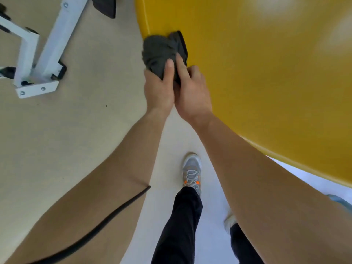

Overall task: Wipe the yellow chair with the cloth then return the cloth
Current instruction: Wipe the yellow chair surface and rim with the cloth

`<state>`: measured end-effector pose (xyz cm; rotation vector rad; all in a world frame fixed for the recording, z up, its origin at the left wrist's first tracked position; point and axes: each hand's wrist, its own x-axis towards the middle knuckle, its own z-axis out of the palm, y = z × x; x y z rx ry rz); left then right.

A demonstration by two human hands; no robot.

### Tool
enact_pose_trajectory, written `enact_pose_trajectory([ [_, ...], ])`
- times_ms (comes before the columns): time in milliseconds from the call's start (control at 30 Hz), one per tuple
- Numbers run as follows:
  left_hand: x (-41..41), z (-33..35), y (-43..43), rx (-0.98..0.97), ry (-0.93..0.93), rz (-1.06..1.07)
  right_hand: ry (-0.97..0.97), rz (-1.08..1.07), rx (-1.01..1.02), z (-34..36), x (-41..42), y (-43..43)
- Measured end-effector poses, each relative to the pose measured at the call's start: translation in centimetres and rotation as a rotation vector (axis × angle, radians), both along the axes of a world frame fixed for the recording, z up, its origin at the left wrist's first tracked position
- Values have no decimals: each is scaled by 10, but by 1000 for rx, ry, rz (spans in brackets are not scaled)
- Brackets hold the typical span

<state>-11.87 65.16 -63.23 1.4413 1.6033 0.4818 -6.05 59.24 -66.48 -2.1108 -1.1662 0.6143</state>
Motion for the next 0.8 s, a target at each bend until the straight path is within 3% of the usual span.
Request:
enact_pose_trajectory([
  [200, 15, -63, -143, -445, 48, -126, -268, -12, -340, -45, 17, -158],
  [333, 61, -67, -238, -739, 23, -117, -451, 22, -545, -47, 67, -272],
  [467, 69, -64, -247, -644, 17, 6, -470, 96, -587, -38, 69, -285],
  [633, 34, -61, -144, -343, 7, 223, -37, 259, -441, -22, 32, -189],
  [700, 33, -66, -133, -381, 16, 209, 21, 253, -474, -15, 31, -176],
  [800, 53, -75, -180, -542, 5, 173, -34, 240, -588, -13, 49, -215],
])
